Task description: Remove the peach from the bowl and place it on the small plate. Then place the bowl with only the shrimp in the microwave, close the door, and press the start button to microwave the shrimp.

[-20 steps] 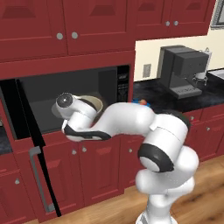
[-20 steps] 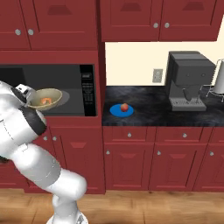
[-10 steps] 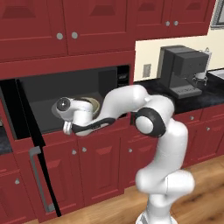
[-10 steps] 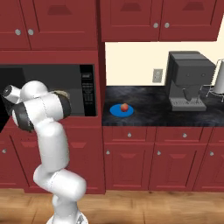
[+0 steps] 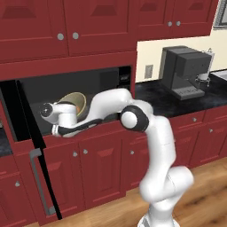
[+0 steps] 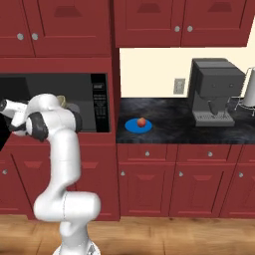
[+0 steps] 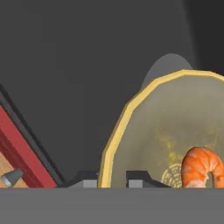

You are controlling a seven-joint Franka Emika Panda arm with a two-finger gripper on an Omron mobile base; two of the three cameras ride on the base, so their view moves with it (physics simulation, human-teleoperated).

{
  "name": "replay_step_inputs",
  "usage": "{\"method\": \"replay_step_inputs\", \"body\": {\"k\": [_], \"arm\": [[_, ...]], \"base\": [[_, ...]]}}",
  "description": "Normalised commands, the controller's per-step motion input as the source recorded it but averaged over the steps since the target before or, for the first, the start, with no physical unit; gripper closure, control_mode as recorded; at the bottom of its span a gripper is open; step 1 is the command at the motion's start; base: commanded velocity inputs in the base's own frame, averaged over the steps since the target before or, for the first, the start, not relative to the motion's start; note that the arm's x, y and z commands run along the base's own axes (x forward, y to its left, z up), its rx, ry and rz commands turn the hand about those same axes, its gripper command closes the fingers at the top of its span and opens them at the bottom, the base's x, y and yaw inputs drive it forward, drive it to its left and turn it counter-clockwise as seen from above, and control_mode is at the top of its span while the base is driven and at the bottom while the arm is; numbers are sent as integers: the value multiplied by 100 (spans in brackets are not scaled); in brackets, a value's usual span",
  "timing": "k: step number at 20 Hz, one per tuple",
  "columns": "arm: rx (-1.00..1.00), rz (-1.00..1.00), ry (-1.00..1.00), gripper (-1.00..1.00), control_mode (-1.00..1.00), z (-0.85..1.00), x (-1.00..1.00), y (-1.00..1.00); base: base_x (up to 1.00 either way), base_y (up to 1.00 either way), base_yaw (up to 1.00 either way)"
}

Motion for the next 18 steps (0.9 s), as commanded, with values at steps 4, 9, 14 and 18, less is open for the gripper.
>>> {"method": "replay_step_inputs", "body": {"k": [4,9,14,18], "arm": [[2,2,-3,100,-100,0,19,-26],[5,9,-9,100,-100,-4,14,-38],[7,15,-9,-100,-100,-8,16,-30],[10,17,-15,-100,-100,2,5,-18]], "base": [[0,0,0],[0,0,0],[0,0,0],[0,0,0]]}}
